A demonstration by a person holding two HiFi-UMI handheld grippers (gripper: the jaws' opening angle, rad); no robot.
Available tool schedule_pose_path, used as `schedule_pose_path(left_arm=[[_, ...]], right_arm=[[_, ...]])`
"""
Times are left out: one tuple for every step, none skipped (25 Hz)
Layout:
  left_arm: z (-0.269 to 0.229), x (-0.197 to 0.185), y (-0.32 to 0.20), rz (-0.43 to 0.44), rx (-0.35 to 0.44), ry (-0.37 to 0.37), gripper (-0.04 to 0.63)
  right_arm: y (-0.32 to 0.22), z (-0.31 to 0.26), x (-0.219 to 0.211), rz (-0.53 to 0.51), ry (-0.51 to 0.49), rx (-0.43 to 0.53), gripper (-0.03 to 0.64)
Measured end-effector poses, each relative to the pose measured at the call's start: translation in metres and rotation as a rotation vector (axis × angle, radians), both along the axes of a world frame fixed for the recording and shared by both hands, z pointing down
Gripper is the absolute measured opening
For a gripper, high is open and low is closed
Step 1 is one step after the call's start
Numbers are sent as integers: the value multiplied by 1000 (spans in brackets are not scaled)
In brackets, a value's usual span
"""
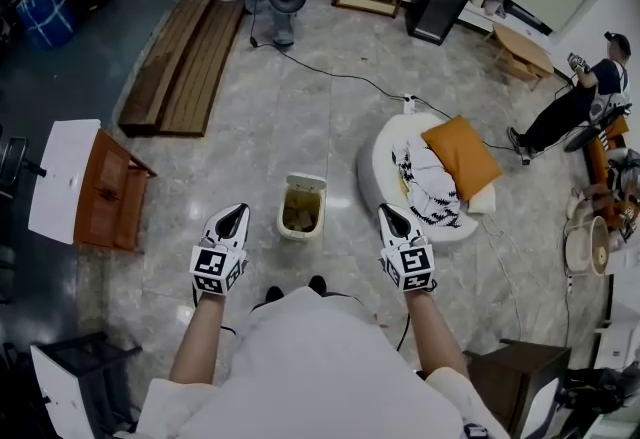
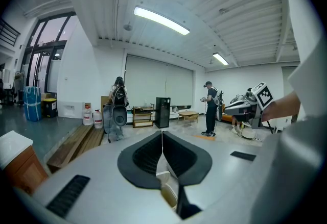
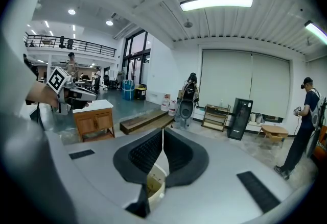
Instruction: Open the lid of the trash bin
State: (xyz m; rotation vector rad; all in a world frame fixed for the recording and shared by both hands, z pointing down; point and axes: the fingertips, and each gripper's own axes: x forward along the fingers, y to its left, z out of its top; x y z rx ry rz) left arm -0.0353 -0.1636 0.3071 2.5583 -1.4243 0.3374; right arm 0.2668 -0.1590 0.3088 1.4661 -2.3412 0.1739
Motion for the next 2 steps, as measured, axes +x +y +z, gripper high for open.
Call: schedule_pose_path(left_arm=[[1, 1, 1, -1, -2, 1, 18], [2, 2, 1, -2, -5, 2, 20]], right_arm=[[0, 0, 1, 1, 0, 0, 32], [0, 1, 2, 2, 0, -1, 32]])
